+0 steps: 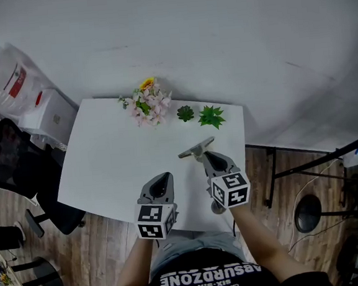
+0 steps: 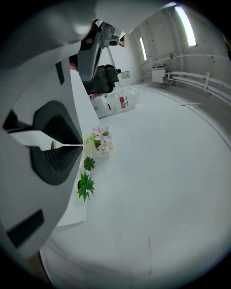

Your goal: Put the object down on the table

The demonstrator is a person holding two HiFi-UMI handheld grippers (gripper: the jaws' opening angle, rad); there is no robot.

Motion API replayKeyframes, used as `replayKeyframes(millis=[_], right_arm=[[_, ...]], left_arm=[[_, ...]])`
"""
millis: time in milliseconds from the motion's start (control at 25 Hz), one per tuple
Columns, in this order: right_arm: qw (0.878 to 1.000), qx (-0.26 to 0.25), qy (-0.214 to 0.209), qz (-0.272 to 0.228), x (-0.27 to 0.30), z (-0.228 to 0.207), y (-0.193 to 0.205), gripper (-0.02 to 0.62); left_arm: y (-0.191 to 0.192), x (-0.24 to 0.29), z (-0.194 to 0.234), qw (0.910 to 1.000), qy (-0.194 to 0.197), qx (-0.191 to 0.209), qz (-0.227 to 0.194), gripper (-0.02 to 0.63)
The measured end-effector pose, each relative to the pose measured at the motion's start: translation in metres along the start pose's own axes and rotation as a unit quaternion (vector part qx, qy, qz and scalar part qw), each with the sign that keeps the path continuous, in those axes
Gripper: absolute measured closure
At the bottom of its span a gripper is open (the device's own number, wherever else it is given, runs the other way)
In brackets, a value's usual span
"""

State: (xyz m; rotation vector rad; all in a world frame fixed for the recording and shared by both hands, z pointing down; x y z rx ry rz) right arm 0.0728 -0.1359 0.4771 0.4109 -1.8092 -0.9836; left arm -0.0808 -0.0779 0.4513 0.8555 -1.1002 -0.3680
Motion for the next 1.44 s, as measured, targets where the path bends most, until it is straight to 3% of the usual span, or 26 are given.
replayKeyframes(millis=[640,1440], right_arm=[[1.0,-0.014,0.009,-0.018,-0.054,0.017,0.009,0.598],[1.0,-0.027,0.001,-0.004,-0.064,0.035,0.024,0.598]], left_arm=[[-0.01,-0.008,-0.031,0.9993,0.026,0.017,-0.02,0.609],[0.01,-0.024,-0.039,0.9995,0.025,0.008,-0.018,0.609]])
Point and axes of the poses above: the fingertips, and each gripper's own axes: x forward along the fingers, z to its left, y out of its underside, the point moved 4 cm from there along -x, backward along the fingers, and after that the axes turned 13 degrees about z, right-handed, at the moved point
